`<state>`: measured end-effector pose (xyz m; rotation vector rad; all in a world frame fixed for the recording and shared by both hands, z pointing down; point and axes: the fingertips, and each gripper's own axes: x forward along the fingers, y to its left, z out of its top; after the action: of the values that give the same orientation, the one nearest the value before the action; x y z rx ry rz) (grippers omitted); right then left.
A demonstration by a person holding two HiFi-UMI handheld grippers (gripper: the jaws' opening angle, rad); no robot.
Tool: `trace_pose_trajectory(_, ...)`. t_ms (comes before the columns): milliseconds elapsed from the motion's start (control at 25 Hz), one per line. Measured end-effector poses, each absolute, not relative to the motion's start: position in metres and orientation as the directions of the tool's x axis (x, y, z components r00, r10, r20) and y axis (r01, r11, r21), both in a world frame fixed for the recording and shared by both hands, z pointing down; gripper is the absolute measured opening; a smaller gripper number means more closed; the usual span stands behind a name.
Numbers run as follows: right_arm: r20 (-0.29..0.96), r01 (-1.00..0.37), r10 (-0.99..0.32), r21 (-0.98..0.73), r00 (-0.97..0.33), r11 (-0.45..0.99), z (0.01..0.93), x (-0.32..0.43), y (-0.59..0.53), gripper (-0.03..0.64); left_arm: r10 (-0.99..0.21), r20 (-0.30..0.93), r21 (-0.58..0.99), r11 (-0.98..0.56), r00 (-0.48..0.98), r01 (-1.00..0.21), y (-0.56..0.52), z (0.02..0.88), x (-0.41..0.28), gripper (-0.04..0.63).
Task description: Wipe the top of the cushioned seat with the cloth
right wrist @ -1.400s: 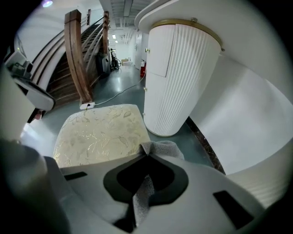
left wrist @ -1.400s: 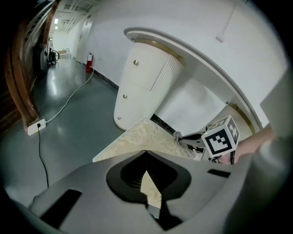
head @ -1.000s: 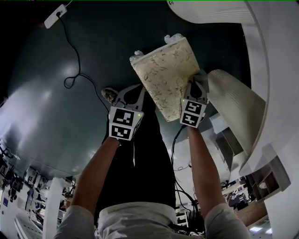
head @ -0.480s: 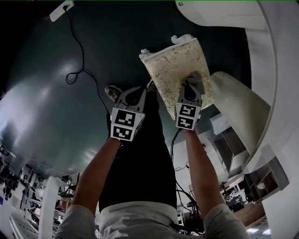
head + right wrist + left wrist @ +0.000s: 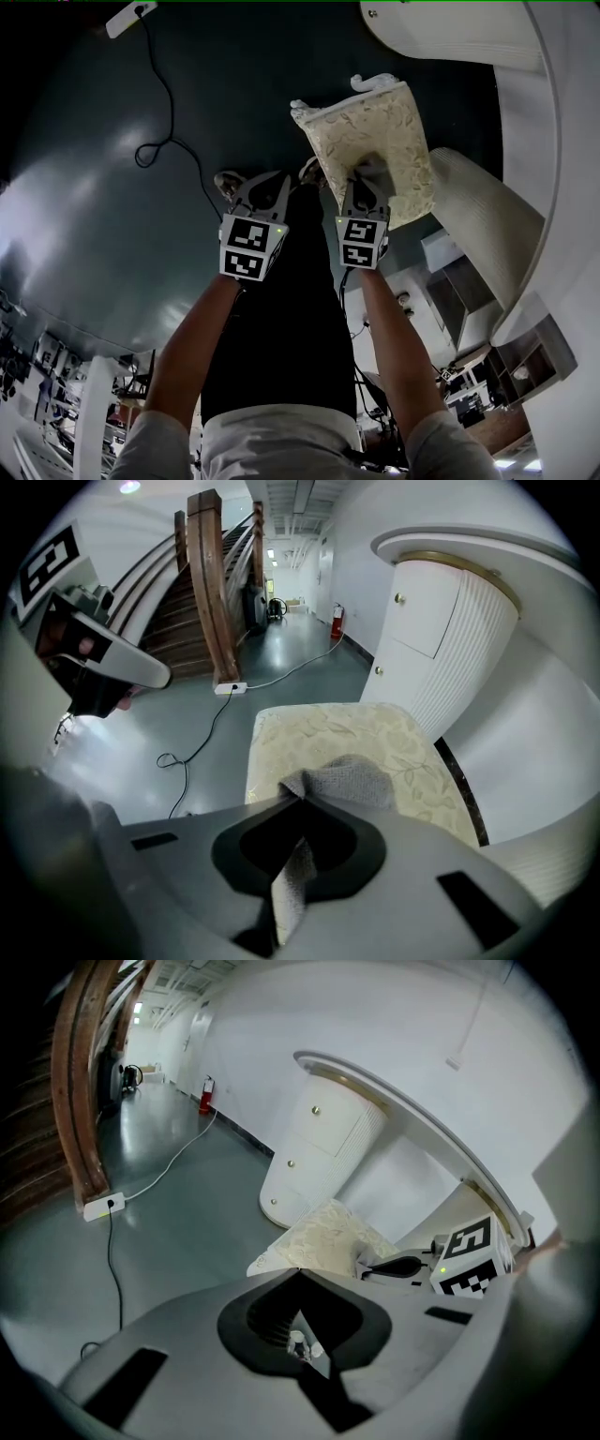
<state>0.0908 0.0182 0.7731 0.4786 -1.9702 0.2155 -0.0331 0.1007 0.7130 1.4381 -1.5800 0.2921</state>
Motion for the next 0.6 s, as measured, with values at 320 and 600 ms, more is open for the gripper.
trace_pose_trajectory(320,0.906,-0.362,-0.201,0.058,-0.371,0.930,0.776,0.077,0.043,0.014,-0.640,0.757,0.407,0.306,0.130,-0.861,0.123,0.720,-0.045,0.014)
trace_pose_trajectory(600,0.904,-0.312,-0.155,0.025,-0.398,0.950,0.775,0.046,0.070,0.014,-0.648,0.753,0.408,0.328,0.111,-0.852,0.140,0.718,-0.064,0.014)
